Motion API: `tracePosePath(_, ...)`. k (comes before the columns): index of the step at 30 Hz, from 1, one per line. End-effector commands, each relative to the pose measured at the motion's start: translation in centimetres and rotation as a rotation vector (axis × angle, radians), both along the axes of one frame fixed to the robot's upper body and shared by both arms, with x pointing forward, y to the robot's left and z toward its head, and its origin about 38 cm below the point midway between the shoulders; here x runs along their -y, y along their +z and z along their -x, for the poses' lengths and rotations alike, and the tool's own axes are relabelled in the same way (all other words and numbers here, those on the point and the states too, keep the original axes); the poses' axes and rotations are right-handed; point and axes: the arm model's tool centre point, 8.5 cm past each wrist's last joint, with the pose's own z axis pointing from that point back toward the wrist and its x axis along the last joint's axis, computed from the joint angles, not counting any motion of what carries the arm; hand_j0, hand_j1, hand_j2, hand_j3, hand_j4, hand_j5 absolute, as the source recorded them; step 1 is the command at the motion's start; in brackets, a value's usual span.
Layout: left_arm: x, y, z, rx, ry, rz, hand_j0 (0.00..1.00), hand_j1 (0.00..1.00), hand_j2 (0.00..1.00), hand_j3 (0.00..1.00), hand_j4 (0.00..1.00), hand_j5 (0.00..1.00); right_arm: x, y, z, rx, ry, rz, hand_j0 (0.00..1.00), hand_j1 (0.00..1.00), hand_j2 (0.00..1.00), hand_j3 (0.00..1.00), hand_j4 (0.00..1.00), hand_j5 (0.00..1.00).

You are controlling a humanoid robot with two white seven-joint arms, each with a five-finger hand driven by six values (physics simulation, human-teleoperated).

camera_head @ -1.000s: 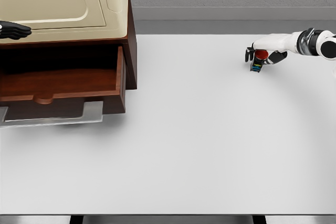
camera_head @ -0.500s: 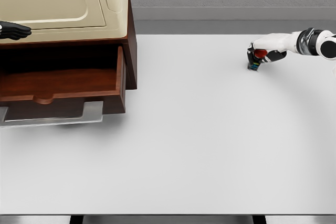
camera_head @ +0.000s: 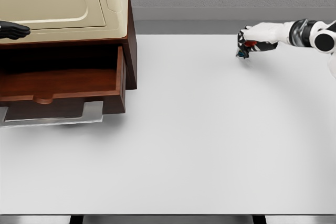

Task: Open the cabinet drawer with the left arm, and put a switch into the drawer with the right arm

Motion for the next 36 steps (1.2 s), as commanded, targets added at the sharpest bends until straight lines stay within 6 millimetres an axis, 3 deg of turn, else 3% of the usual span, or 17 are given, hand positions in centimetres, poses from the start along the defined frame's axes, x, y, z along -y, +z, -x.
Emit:
tracePosePath(1, -0.1, 0.0, 0.0, -0.003, 0.004, 0.004, 1.0, 1.0, 1.0, 1.0, 1.0, 1.0, -2.1, 2.2, 0.2, 0.065, 0.064, -0.024, 0.21, 0.21, 0.21, 0.21, 0.21, 0.21)
tracePosePath(2, -0.1, 0.0, 0.0, -0.003, 0.004, 0.004, 1.0, 1.0, 1.0, 1.0, 1.0, 1.0, -2.6, 2.7, 0.3, 0.08, 0.081, -0.025, 0.25, 0.25, 0.25, 0.25, 0.25, 0.25)
tracePosePath(9, 0.0, 0.0, 0.0, -0.003, 0.002, 0.005, 1.0, 1.0, 1.0, 1.0, 1.0, 1.0, -5.9, 5.4, 1.5, 0.166, 0.199, -0.037, 0.25, 0.25, 0.25, 0.25, 0.25, 0.25)
tracePosePath(13, 0.0, -0.1, 0.0, -0.005, 0.002, 0.004, 1.0, 1.0, 1.0, 1.0, 1.0, 1.0, -8.9, 6.8, 3.0, 0.222, 0.301, -0.028, 0.26, 0.26, 0.26, 0.26, 0.26, 0.26)
tracePosePath(17, 0.0, -0.1, 0.0, -0.004, 0.0, 0.005, 1.0, 1.0, 1.0, 1.0, 1.0, 1.0, -12.1, 7.7, 5.4, 0.252, 0.432, -0.037, 0.27, 0.27, 0.27, 0.27, 0.27, 0.27)
tracePosePath(20, 0.0, -0.2, 0.0, -0.007, 0.0, 0.005, 1.0, 1.0, 1.0, 1.0, 1.0, 1.0, -13.4, 9.3, 7.5, 0.306, 0.511, -0.036, 0.27, 0.27, 0.27, 0.27, 0.27, 0.27)
tracePosePath(25, 0.1, -0.2, 0.0, -0.007, -0.002, 0.006, 1.0, 1.0, 1.0, 1.0, 1.0, 1.0, -15.1, 10.4, 10.2, 0.339, 0.616, -0.029, 0.28, 0.28, 0.28, 0.28, 0.28, 0.28)
tracePosePath(27, 0.0, -0.2, 0.0, -0.007, -0.001, 0.005, 1.0, 1.0, 1.0, 1.0, 1.0, 1.0, -17.1, 10.0, 11.9, 0.343, 0.697, -0.007, 0.28, 0.28, 0.28, 0.28, 0.28, 0.28)
tracePosePath(29, 0.1, -0.3, 0.0, -0.009, -0.002, 0.004, 1.0, 1.0, 1.0, 1.0, 1.0, 1.0, -17.9, 10.6, 12.2, 0.358, 0.719, -0.012, 0.28, 0.28, 0.28, 0.28, 0.28, 0.28)
tracePosePath(32, 0.1, -0.3, 0.0, -0.008, -0.002, 0.003, 1.0, 1.0, 1.0, 1.0, 1.0, 1.0, -21.7, 10.8, 13.1, 0.361, 0.812, -0.004, 0.28, 0.28, 0.28, 0.28, 0.28, 0.28)
tracePosePath(34, 0.1, -0.4, 0.0, -0.01, -0.002, 0.003, 1.0, 1.0, 1.0, 1.0, 1.0, 1.0, -22.9, 11.9, 13.4, 0.387, 0.838, -0.008, 0.28, 0.28, 0.28, 0.28, 0.28, 0.28)
tracePosePath(35, 0.1, -0.4, 0.0, -0.01, -0.002, 0.003, 1.0, 1.0, 1.0, 1.0, 1.0, 1.0, -25.4, 12.0, 14.2, 0.387, 0.897, 0.002, 0.28, 0.28, 0.28, 0.28, 0.28, 0.28)
tracePosePath(36, 0.1, -0.4, 0.0, -0.01, -0.002, 0.003, 1.0, 1.0, 1.0, 1.0, 1.0, 1.0, -26.3, 12.5, 14.5, 0.401, 0.919, -0.004, 0.28, 0.28, 0.28, 0.28, 0.28, 0.28)
